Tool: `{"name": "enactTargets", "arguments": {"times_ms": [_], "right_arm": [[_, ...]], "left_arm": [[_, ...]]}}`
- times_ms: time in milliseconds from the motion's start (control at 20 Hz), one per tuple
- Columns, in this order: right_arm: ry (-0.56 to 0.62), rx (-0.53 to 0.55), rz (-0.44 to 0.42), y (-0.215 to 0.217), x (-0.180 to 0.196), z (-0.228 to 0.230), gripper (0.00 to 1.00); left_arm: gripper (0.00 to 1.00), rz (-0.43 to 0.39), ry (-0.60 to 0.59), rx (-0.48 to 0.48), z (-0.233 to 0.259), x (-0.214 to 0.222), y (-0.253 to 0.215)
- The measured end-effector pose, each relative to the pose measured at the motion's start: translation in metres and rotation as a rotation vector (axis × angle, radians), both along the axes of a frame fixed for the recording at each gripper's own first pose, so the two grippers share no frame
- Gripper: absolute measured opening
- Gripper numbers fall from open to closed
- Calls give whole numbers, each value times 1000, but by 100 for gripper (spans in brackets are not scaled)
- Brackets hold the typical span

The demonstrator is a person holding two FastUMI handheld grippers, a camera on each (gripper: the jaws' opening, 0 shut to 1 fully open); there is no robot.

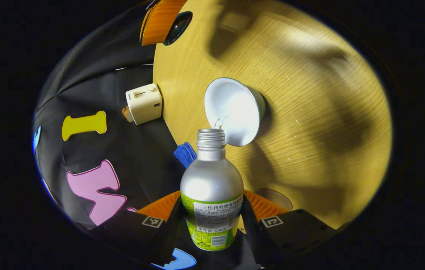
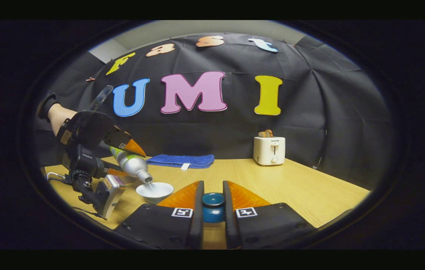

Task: Open the teacup lid with one hand, grasp the water bottle and pour water into the teacup with the other hand; after pouring, place the water bottle on the coaster and then close the teacup lid.

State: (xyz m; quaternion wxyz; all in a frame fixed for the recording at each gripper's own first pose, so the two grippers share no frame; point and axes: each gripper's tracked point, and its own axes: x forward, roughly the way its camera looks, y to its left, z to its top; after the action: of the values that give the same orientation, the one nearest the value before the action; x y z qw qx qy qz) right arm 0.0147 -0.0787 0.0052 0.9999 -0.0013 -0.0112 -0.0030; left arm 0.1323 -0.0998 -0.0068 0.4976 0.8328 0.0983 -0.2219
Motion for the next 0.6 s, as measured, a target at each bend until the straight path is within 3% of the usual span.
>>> {"name": "enactTargets", "arguments": {"times_ms": [100, 200, 550, 600], "right_arm": [[0, 0, 0, 0, 1, 0, 23], [0, 0, 2, 1, 0, 0, 27], [0, 0, 5, 2, 0, 0, 23], [0, 0, 5, 1, 0, 0, 27]], "left_arm": [[79, -7, 1, 23, 2, -1, -1], [80, -13, -7, 57, 5, 1, -1], [80, -4, -2, 112, 10, 9, 9], [80, -14, -9, 124, 13, 8, 7]]}}
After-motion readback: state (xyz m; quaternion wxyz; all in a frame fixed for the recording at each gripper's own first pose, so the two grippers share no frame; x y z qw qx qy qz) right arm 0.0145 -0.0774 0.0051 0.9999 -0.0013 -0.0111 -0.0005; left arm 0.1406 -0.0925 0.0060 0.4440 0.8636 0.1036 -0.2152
